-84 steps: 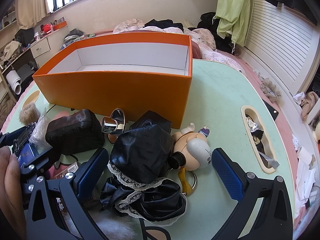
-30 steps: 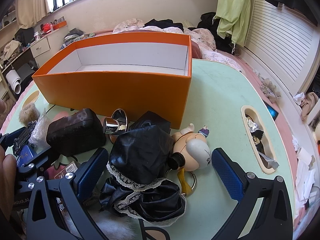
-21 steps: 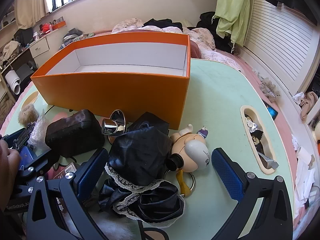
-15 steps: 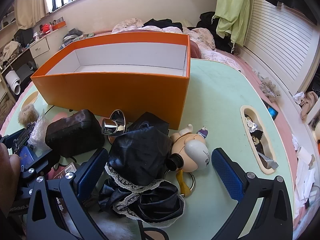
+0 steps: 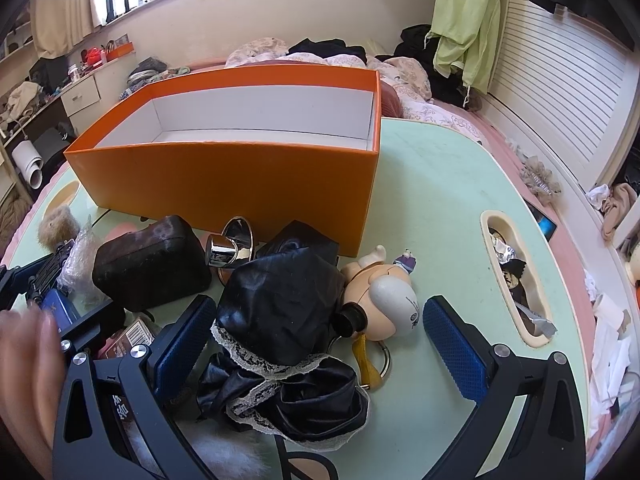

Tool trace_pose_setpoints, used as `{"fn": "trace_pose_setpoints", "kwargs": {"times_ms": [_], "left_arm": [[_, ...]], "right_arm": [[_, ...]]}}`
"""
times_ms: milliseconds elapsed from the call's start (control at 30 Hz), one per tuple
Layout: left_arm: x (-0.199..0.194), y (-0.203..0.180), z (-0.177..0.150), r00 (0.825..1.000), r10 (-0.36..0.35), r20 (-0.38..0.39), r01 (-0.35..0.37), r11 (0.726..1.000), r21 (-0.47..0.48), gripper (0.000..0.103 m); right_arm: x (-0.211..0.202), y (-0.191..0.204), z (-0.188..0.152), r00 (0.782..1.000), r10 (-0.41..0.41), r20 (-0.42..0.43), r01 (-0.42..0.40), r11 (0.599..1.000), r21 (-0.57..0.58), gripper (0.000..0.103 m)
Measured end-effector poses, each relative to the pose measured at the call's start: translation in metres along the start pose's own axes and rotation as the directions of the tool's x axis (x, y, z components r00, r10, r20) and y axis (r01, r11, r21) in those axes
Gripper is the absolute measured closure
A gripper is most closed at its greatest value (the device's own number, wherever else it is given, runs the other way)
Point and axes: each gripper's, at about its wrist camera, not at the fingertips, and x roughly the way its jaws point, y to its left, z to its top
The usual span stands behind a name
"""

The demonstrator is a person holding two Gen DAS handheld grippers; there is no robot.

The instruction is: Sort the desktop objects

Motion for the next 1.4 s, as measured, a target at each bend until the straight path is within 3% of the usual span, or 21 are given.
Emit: {"fn": "trace_pose_setpoints", "kwargs": {"times_ms": [167,300,367,400,467,600,667,800,867,933,967,1000,1067,1133,1200,1367,1400], "left_arm": [[-0.007,0.002,-0.004,1.0,-0.015,-0.003,0.015,1.0,0.016,0.0],[-0.017,0.02,-0.004,0.993,-0.115,0.02,0.115,0.993,-0.035,0.0],[-0.028,0.03,-0.004,0.97,-0.243,0.029,0.245,0.965,-0.089,0.001],[-0.037,0.033,-0.005,0.95,-0.309,0.051,0.312,0.944,-0.106,0.001],[-0.063,0.033,-0.007,0.913,-0.384,0.139,0.398,0.914,-0.083,0.001],[-0.112,0.013,-0.008,0.888,-0.372,0.27,0.35,0.928,0.127,0.001],[-0.12,0.011,-0.006,0.878,-0.384,0.286,0.366,0.923,0.116,0.001],[-0.109,0.004,0.003,0.921,-0.364,0.14,0.359,0.931,0.063,0.001],[-0.114,0.005,0.003,0.916,-0.366,0.165,0.359,0.931,0.07,0.001],[-0.121,0.005,0.004,0.897,-0.387,0.215,0.375,0.922,0.097,0.001],[-0.125,0.005,0.004,0.877,-0.417,0.239,0.402,0.909,0.11,0.001],[-0.131,0.008,0.003,0.84,-0.47,0.272,0.453,0.882,0.126,0.001],[-0.149,0.02,-0.004,0.711,-0.611,0.349,0.596,0.786,0.163,0.001],[-0.166,0.025,-0.007,0.611,-0.693,0.383,0.669,0.711,0.217,0.001],[-0.178,0.025,-0.01,0.546,-0.737,0.397,0.703,0.662,0.26,0.001],[-0.209,0.035,-0.023,0.324,-0.82,0.472,0.751,0.527,0.398,0.001],[-0.214,0.038,-0.026,0.294,-0.823,0.486,0.754,0.512,0.411,0.001]], "right_arm": [[-0.001,-0.005,-0.001,1.0,-0.008,0.003,0.008,1.0,0.014,0.0],[-0.001,-0.006,-0.001,1.0,-0.004,0.002,0.004,1.0,0.017,0.0],[-0.001,-0.006,-0.001,1.0,-0.003,0.002,0.003,1.0,0.017,0.0],[-0.001,-0.006,0.0,1.0,-0.004,0.002,0.004,1.0,0.017,0.0],[-0.001,-0.006,-0.001,1.0,-0.003,0.002,0.003,1.0,0.017,0.0],[-0.001,-0.006,0.0,1.0,-0.003,0.002,0.003,1.0,0.017,0.0],[-0.001,-0.006,0.0,1.0,-0.003,0.002,0.003,1.0,0.017,0.0],[-0.001,-0.006,-0.001,1.0,-0.003,0.002,0.003,1.0,0.017,0.0],[-0.001,-0.006,-0.001,1.0,-0.003,0.002,0.003,1.0,0.017,0.0],[-0.001,-0.006,-0.001,1.0,-0.003,0.002,0.003,1.0,0.017,0.0],[-0.001,-0.006,-0.001,1.0,-0.003,0.002,0.003,1.0,0.017,0.0],[-0.001,-0.006,-0.001,1.0,-0.004,0.002,0.004,1.0,0.017,0.0],[-0.001,-0.006,-0.001,1.0,-0.003,0.002,0.003,1.0,0.017,0.0],[-0.001,-0.006,0.0,1.0,-0.003,0.002,0.003,1.0,0.017,0.0],[-0.001,-0.005,0.0,1.0,-0.003,0.002,0.003,1.0,0.017,0.0],[-0.001,-0.006,-0.001,1.0,-0.003,0.002,0.003,1.0,0.017,0.0],[-0.001,-0.006,-0.001,1.0,-0.003,0.002,0.003,1.0,0.017,0.0]]}}
